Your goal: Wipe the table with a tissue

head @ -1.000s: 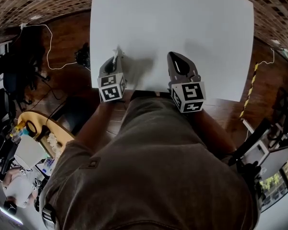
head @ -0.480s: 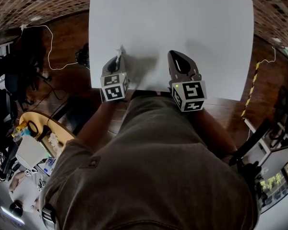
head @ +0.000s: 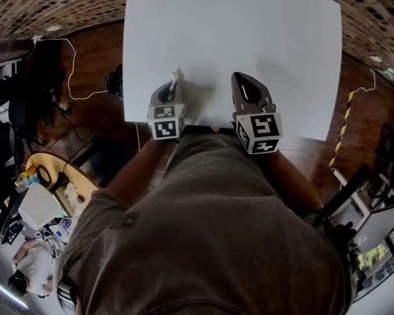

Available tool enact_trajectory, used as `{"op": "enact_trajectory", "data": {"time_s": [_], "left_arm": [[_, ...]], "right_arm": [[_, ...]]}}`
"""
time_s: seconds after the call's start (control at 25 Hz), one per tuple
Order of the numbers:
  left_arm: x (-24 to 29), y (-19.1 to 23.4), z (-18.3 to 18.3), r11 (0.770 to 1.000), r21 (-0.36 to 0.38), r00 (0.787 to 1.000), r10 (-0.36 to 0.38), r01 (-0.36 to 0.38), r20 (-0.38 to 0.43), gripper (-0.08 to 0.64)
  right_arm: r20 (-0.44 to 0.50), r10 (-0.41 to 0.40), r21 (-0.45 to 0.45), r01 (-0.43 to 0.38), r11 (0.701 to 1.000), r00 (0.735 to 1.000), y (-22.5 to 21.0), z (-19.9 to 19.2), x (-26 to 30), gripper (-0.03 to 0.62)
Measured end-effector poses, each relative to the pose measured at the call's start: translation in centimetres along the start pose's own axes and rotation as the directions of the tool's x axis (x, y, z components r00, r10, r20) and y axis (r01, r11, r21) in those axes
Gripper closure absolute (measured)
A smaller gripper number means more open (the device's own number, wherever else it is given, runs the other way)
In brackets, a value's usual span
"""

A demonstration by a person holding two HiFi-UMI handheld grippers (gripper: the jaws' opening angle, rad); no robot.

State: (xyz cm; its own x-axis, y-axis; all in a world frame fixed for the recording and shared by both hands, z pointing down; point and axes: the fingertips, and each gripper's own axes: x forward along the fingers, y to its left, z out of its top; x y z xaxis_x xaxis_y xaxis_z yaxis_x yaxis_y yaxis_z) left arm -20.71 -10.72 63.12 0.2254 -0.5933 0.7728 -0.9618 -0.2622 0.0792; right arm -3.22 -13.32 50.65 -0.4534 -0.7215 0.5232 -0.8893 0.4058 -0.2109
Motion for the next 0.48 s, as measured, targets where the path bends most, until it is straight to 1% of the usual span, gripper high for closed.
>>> {"op": "enact_trajectory", "data": {"time_s": [0.2,0.32,0.48], "left_arm": [[-0.9,-0.2,0.4,1.0,-0.005,1.0,0.009,-0.008,0.021,0.534],[-2.1,0.9,1.0,0.999,-0.022,0.998,0.044,-0.043,0.051,0.534],[-3.8,3.2,1.0,0.993,-0.065,0.992,0.099,-0.094,0.081,0.534]], "right_arm": [[0.021,0.021,-0.015,-0.021,1.0,1.0,0.2,0.6,-0.3,0.578],[0.036,0.043,-0.029,-0.042,0.999,0.998,1.0,1.1,-0.2,0.578],[0.055,0.079,-0.058,-0.076,0.995,0.995,2.5,1.8,0.0,0.578]]}}
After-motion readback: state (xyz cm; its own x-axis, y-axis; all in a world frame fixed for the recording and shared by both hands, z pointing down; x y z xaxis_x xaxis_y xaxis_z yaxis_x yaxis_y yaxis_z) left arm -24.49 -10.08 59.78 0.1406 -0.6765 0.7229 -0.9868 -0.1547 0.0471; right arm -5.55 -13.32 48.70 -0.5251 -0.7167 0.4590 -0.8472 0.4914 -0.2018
